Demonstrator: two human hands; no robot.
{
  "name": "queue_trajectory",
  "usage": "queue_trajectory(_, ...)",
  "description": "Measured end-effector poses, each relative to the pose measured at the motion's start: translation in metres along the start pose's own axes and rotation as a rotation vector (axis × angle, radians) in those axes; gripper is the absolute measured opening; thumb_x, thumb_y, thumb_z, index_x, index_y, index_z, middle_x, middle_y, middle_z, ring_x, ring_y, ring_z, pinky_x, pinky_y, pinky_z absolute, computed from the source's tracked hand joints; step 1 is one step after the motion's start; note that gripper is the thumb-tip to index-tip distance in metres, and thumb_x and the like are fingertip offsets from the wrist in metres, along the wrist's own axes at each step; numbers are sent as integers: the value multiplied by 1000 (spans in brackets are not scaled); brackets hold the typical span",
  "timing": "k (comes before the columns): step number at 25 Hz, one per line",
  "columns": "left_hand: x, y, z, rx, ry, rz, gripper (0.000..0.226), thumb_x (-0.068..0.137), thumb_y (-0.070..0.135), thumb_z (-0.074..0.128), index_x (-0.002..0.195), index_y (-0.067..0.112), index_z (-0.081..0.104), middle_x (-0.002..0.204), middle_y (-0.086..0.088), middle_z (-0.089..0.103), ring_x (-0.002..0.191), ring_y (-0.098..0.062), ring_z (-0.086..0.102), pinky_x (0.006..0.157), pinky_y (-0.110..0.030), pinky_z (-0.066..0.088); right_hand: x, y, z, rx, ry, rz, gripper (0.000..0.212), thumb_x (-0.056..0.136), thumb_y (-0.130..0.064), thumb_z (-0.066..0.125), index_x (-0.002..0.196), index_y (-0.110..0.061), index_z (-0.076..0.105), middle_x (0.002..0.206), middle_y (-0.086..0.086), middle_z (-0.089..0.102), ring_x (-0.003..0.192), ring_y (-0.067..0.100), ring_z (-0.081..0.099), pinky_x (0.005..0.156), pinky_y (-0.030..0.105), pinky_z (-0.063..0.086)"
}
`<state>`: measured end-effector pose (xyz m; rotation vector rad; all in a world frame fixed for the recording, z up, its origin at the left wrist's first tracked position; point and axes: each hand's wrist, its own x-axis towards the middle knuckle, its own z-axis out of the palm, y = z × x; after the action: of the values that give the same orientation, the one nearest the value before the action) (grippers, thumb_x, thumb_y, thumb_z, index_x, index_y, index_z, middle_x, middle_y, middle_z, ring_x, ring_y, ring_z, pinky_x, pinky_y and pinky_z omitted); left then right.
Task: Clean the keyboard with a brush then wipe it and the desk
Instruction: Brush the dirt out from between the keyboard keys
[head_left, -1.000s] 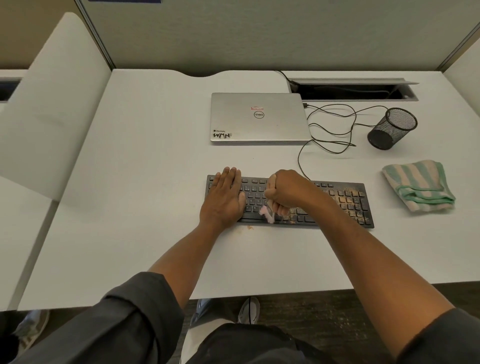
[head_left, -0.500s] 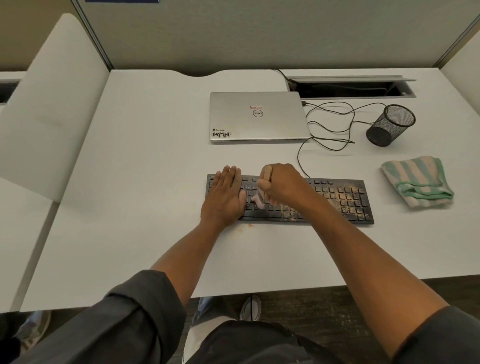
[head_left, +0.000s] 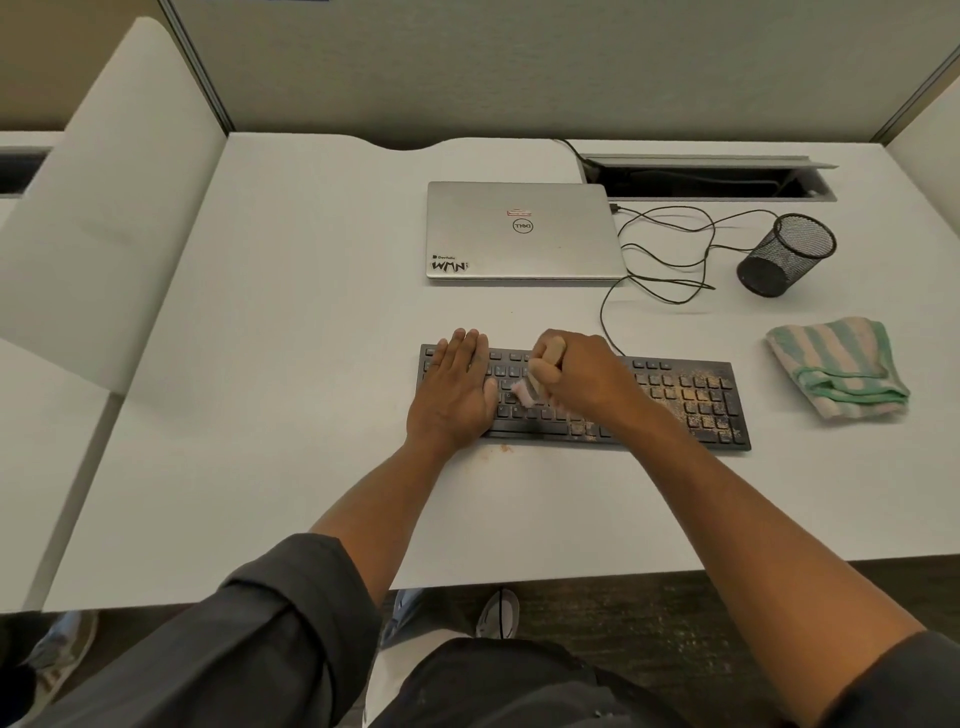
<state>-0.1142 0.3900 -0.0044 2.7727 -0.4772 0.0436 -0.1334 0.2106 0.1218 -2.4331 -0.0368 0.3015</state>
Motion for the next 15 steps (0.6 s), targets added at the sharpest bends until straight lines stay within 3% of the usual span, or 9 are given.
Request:
queue_trajectory(4, -1, -1, 1, 2, 6, 3, 68, 98, 35, 28, 157, 1, 27, 162, -18, 30, 154, -32, 18, 128, -41, 5, -12, 3, 20, 62, 41, 28, 13, 89, -16, 53, 82, -17, 64, 72, 3, 70, 70, 26, 68, 66, 42, 58)
queue_trajectory(9, 0, 0, 1, -5, 10, -9, 69, 97, 36, 25, 157, 2, 27, 163, -17, 30, 154, -31, 18, 128, -41, 4, -15, 14, 4, 61, 176, 122, 11, 93, -12, 52, 87, -12, 60, 66, -1, 66, 55, 1, 62, 49, 12, 43)
queue_trajectory(12, -1, 0, 0, 5, 16, -4, 68, 98, 36, 25, 157, 2, 27, 163, -17, 30, 154, -30, 18, 128, -40, 3, -15, 12, 8, 254, 106, 146, 4, 92, -14, 55, 89, -14, 59, 71, 7, 72, 54, 16, 66, 50, 31, 54)
queue_trajectory(15, 0, 0, 1, 7, 16, -1, 67, 99, 35, 27, 157, 2, 28, 163, -17, 31, 154, -30, 18, 128, -40, 3, -18, 23, 10, 133, 156, 153, 6, 89, -16, 60, 84, -19, 61, 72, 0, 69, 64, 19, 67, 53, 29, 50)
